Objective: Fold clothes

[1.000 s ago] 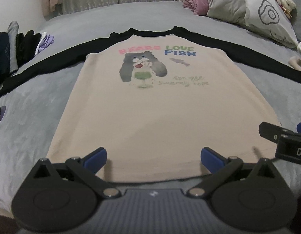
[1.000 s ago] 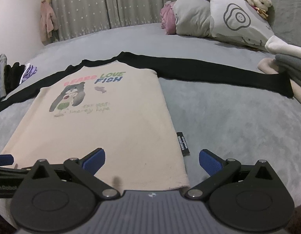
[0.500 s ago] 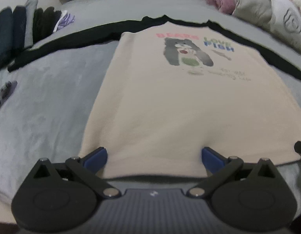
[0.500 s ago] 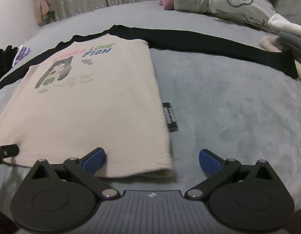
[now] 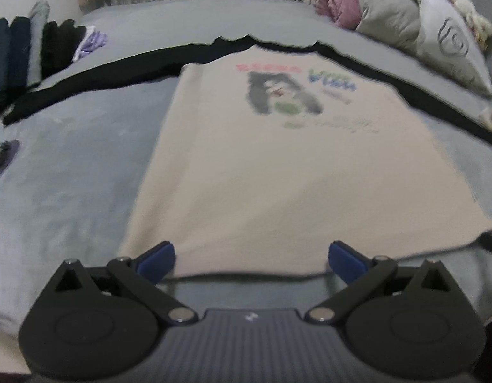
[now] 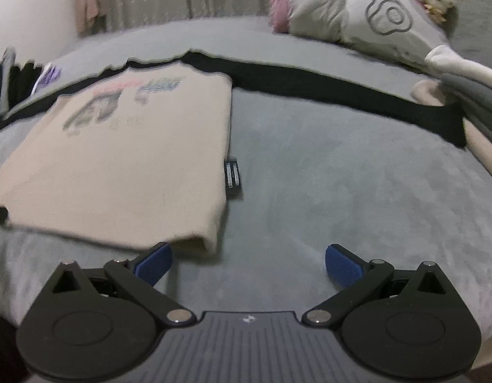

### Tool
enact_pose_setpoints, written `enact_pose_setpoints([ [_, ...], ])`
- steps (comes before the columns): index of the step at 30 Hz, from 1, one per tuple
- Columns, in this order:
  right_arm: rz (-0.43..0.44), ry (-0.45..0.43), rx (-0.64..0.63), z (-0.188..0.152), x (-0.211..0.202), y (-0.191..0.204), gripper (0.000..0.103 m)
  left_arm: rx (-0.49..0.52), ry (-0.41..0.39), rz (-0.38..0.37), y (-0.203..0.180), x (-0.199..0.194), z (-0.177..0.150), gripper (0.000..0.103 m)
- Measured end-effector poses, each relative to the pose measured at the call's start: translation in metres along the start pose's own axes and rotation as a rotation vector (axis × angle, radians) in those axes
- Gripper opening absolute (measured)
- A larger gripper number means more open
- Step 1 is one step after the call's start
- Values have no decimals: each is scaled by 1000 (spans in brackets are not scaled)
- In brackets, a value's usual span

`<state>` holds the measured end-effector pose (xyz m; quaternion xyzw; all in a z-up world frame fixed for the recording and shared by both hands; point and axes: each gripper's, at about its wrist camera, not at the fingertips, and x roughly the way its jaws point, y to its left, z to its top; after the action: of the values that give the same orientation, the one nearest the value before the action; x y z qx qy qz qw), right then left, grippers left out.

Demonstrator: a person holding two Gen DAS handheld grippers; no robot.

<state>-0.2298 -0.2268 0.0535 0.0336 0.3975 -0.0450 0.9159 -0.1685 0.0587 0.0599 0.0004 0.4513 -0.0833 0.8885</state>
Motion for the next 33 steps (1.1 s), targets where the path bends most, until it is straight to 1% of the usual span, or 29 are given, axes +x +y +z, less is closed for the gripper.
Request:
enact_pose_setpoints([
  [3, 12, -22, 31, 9, -1, 10, 103, 28, 6, 14, -15, 4, 5, 103],
  [6, 3, -24, 25, 15, 3, 24, 103, 48, 21, 43, -26, 9, 8, 103],
  [7, -2, -27, 19, 16, 4, 28, 103, 49, 26, 60, -32, 11, 7, 103],
  [9, -7, -39, 3, 18, 3, 36, 103, 41, 29, 70, -36, 12, 9, 103],
  [12, -16, -73, -30, 20, 1, 50, 103, 22, 34, 73, -39, 12, 11, 103],
  [15, -25, -85, -44, 20, 1, 57, 103, 21, 32, 82, -43, 13, 11, 103],
  [23, -13, -58, -25, 19, 8, 55, 103, 60, 15, 98, -50, 9, 8, 103],
  [29, 23, -22, 17, 19, 13, 50, 103, 72, 2, 115, -49, 7, 6, 103],
  [33, 27, 2, -2, 16, 17, 55, 103, 72, 9, 111, -48, 7, 8, 103],
])
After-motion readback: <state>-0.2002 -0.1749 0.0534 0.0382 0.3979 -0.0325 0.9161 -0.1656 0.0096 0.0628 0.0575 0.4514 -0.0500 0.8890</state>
